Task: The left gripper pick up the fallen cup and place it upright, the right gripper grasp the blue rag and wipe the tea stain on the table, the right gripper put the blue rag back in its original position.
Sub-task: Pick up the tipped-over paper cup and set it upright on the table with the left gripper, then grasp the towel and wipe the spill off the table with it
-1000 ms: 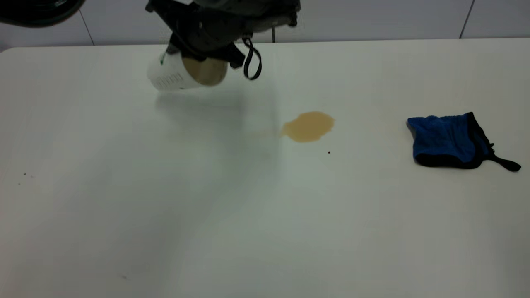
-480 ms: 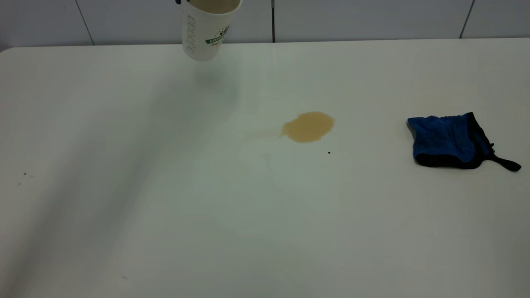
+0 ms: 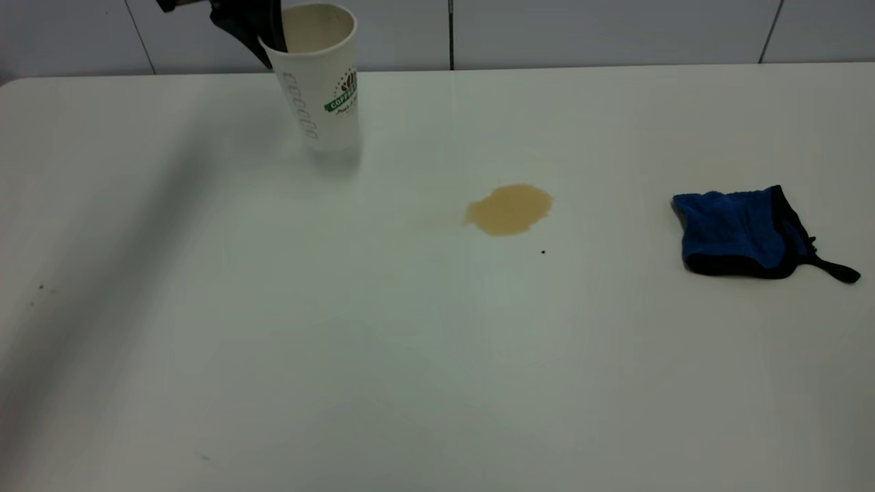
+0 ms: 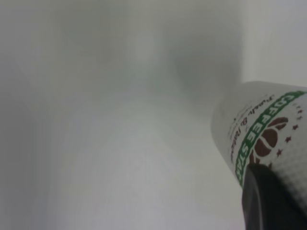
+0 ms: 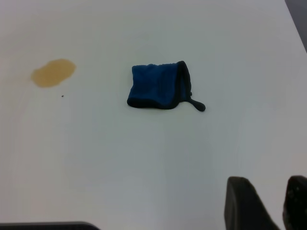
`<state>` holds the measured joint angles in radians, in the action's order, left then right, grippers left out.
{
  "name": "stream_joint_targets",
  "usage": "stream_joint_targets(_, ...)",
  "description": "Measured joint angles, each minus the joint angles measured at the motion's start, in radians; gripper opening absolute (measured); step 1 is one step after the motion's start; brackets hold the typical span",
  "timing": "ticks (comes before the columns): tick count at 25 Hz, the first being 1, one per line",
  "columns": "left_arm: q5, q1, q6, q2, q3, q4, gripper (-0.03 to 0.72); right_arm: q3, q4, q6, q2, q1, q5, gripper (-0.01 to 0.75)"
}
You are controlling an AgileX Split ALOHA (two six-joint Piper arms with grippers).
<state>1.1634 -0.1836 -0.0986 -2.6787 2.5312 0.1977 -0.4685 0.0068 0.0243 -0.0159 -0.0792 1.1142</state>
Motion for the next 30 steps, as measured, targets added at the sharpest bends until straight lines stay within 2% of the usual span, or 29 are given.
stream_joint_targets(8, -0.051, 0.007, 0.042, -0.083, 0.000, 0.040, 0.054, 0.000, 0.000, 0.000, 0.000, 0.000, 0.000, 0.239)
stream_joint_targets(11, -0.065, 0.007, 0.044, -0.091, 0.000, 0.048, 0.088, 0.000, 0.000, 0.000, 0.000, 0.000, 0.000, 0.239)
stream_joint_targets(15, -0.079, 0.007, 0.078, -0.097, 0.000, 0.083, 0.211, 0.000, 0.000, 0.000, 0.000, 0.000, 0.000, 0.239)
stream_joint_targets(21, -0.065, 0.007, 0.124, -0.096, 0.037, 0.084, 0.504, 0.000, 0.000, 0.000, 0.000, 0.000, 0.000, 0.239)
stream_joint_targets(23, -0.035, 0.007, 0.131, -0.091, 0.079, 0.069, 0.571, 0.000, 0.000, 0.000, 0.000, 0.000, 0.000, 0.239)
stream_joint_targets(26, 0.004, 0.007, 0.133, -0.068, 0.159, 0.012, 0.609, 0.000, 0.000, 0.000, 0.000, 0.000, 0.000, 0.239)
stream_joint_targets(30, 0.004, 0.007, 0.116, -0.012, 0.256, -0.051, 0.576, 0.000, 0.000, 0.000, 0.000, 0.000, 0.000, 0.239)
